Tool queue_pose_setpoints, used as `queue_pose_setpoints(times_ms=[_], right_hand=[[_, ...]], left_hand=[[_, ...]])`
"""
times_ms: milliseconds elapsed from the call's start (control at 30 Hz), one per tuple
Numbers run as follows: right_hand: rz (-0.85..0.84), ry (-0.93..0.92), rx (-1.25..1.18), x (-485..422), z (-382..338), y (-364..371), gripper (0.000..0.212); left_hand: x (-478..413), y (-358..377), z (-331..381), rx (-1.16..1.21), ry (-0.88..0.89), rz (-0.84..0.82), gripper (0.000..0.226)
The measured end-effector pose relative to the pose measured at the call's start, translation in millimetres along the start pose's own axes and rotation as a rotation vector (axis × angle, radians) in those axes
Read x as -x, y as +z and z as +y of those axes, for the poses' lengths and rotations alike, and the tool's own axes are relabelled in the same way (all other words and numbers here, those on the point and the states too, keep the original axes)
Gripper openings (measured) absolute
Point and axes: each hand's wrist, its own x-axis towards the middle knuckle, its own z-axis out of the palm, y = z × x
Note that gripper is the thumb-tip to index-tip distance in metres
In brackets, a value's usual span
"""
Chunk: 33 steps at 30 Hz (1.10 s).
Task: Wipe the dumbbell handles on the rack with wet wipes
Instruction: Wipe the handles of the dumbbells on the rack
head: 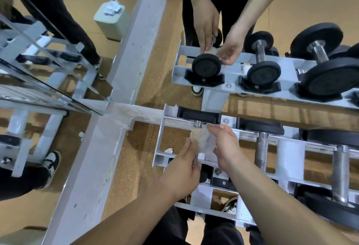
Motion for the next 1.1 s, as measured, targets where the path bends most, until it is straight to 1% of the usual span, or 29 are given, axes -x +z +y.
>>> queue_pose_setpoints(times_ms=[133, 200, 267, 333, 400, 467, 567, 600, 633, 667, 700, 767, 800, 867, 933, 967, 1033, 1100], right_hand=[[-0.001, 0.018, -0.070, -1.5, 4.9, -4.7, 0.019], [-0.001, 0.073, -0.070, -1.7, 7.2, -4.2, 0.026], [-0.033, 0.139, -0.065, -1.5, 7.9, -3.3, 0.031], [-0.046, 0.191, -0.047, -0.5, 7.9, -5.8, 0.033], [-0.016, 0.209, -0.017, 2.6, 7.0, -11.5, 0.030], [0.007, 0.201, 0.005, 7.3, 4.4, -17.5, 0.028], [-0.009, 0.171, 0.026, 9.5, 5.2, -21.3, 0.027], [-0.022, 0.167, 0.038, 10.8, 6.6, -21.3, 0.026], [-0.030, 0.165, 0.045, 12.0, 8.4, -21.4, 0.024], [-0.032, 0.165, 0.037, 13.9, 10.6, -21.4, 0.021], [-0.037, 0.163, 0.024, 15.8, 11.6, -21.5, 0.018], [-0.043, 0.152, 0.011, 18.2, 14.3, -21.3, 0.013], [-0.044, 0.149, 0.007, 19.9, 15.4, -20.1, 0.011], [-0.050, 0.141, -0.011, 21.4, 17.5, -17.3, 0.012], [-0.049, 0.130, -0.024, 24.9, 18.3, -13.2, 0.015], [-0.046, 0.125, -0.023, 25.7, 20.1, -12.7, 0.017], [-0.027, 0.120, 0.021, 25.6, 26.4, -14.5, 0.018], [-0.006, 0.123, 0.049, 27.0, 31.4, -16.2, 0.014]], left_hand=[[1.5, -5.7, -2.1, -0.176, 0.051, 0.135, 0.045], [-1.2, -7.5, -6.3, -0.280, 0.114, 0.200, 0.042], [-7.2, -4.6, -7.5, -0.382, 0.215, 0.224, 0.051], [-15.6, 6.3, -4.2, -0.576, 0.321, 0.236, 0.060], [-19.7, 14.5, 4.1, -0.717, 0.312, 0.181, 0.068], [-28.1, 15.6, 11.5, -0.792, 0.256, 0.121, 0.072], [-37.7, 8.1, 26.7, -0.814, 0.173, 0.009, 0.073], [-37.2, 9.1, 27.8, -0.779, 0.158, 0.043, 0.073], [-32.5, 11.5, 25.5, -0.726, 0.163, 0.113, 0.073], [-24.4, 15.5, 20.8, -0.675, 0.186, 0.147, 0.072], [-15.9, 20.8, 15.6, -0.668, 0.229, 0.141, 0.070], [-4.0, 26.3, 7.8, -0.740, 0.330, 0.123, 0.067], [-5.1, 23.1, 8.1, -0.761, 0.332, 0.119, 0.067], [-21.4, 9.0, 13.1, -0.730, 0.303, 0.126, 0.067], [-34.8, -2.1, 17.2, -0.675, 0.191, -0.024, 0.071], [-36.1, -4.4, 16.5, -0.655, 0.176, -0.078, 0.073], [-23.3, -2.4, 9.7, -0.580, 0.176, -0.120, 0.076], [3.8, 3.1, -1.1, -0.494, 0.127, -0.171, 0.078]])
